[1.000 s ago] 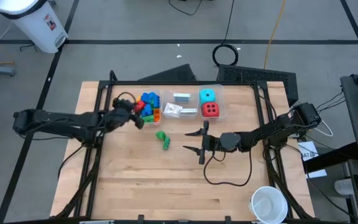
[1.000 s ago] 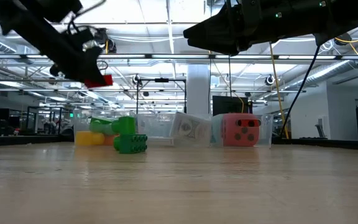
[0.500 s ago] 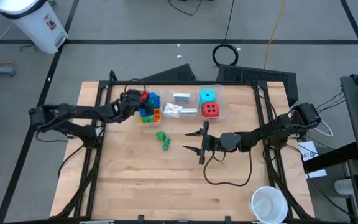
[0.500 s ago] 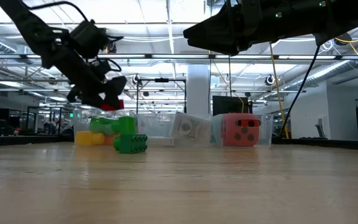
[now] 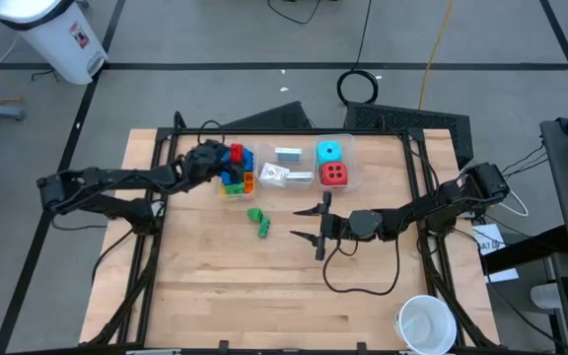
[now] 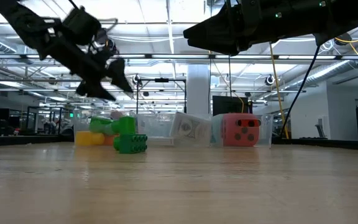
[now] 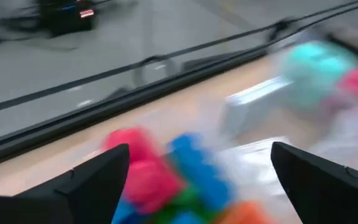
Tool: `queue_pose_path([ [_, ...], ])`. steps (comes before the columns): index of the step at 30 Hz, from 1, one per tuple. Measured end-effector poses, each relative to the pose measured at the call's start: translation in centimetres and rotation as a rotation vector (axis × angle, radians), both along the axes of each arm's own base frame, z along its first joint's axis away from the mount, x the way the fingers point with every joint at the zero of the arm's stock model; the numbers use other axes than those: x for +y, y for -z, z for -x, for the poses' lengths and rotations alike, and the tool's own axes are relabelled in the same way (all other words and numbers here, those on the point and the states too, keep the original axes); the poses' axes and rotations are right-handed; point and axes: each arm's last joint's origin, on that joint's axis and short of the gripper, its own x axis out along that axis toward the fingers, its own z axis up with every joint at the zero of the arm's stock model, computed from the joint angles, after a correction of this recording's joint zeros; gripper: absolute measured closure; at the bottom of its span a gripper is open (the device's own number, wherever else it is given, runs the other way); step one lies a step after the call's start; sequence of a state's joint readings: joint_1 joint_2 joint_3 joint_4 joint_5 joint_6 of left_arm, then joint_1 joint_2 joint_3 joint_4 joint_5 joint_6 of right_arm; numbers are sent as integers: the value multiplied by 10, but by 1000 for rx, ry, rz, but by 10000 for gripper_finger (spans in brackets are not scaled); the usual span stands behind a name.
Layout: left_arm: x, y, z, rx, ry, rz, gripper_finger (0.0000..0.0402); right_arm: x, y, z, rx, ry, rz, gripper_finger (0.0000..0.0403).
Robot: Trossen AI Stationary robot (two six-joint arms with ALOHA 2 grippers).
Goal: Pick & Place Toys
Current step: Put the green game piece into the left transparent bin
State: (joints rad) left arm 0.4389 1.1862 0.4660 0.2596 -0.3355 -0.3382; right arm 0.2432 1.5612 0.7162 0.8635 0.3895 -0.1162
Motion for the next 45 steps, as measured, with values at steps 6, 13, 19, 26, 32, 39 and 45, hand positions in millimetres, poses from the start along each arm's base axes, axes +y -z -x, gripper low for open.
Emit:
queue_pose_path([
  [6, -29, -23, -3, -156, 275, 61, 23, 0, 0, 0, 0, 0, 0, 195],
  [13, -84, -8, -20, -58, 554, 110, 38, 0, 0, 0, 0, 1, 0, 195],
  [19, -116, 13, -23, 221, 752, -101, 47, 0, 0, 0, 0, 0, 0, 195],
  [26, -118, 29, -29, 387, 749, -278, 50, 0, 0, 0, 0, 0, 0, 195],
  [32, -116, 41, -35, 447, 775, -318, 50, 0, 0, 0, 0, 0, 0, 195],
  [39, -112, 54, -44, 446, 759, -311, 50, 0, 0, 0, 0, 0, 0, 195],
  [45, -108, 63, -47, 469, 759, -295, 50, 0, 0, 0, 0, -1, 0, 195],
])
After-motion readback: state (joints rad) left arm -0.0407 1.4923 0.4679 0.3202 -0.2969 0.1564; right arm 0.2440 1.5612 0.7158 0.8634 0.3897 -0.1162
